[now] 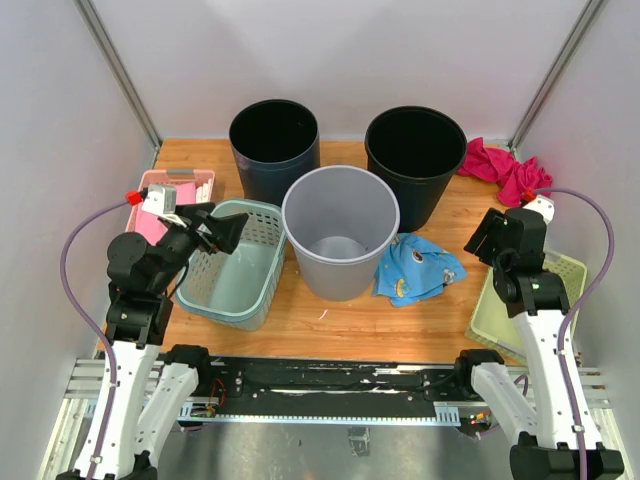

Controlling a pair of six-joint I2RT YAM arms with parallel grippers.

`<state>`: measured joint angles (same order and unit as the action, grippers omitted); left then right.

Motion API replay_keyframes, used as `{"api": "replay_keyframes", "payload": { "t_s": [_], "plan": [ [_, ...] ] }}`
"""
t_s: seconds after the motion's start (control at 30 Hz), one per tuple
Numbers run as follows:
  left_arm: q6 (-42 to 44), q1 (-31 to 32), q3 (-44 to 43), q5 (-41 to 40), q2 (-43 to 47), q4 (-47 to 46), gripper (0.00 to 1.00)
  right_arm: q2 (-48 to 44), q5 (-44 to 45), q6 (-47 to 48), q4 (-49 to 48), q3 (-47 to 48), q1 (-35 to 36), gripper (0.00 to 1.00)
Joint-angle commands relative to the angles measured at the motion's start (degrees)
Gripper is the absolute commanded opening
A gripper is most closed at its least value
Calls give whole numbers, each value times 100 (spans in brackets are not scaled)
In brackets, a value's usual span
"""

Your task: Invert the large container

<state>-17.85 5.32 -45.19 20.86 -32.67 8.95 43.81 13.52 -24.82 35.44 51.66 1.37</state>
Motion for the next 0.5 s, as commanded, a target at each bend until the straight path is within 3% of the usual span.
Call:
{"api": "replay_keyframes", "payload": {
  "t_s": [0.0, 0.23, 0.47],
  "plan": [
    [2, -31, -237, 220, -108, -168, 98, -84, -43, -42, -228, -89, -93, 63],
    [-275, 132, -1321, 708, -1012, -9, 99, -3, -302, 65, -173, -88, -93, 63],
    [233, 2222, -2593, -791, -1826, 753, 99, -71, -76, 397, -120, -134, -93, 65]
  ]
}}
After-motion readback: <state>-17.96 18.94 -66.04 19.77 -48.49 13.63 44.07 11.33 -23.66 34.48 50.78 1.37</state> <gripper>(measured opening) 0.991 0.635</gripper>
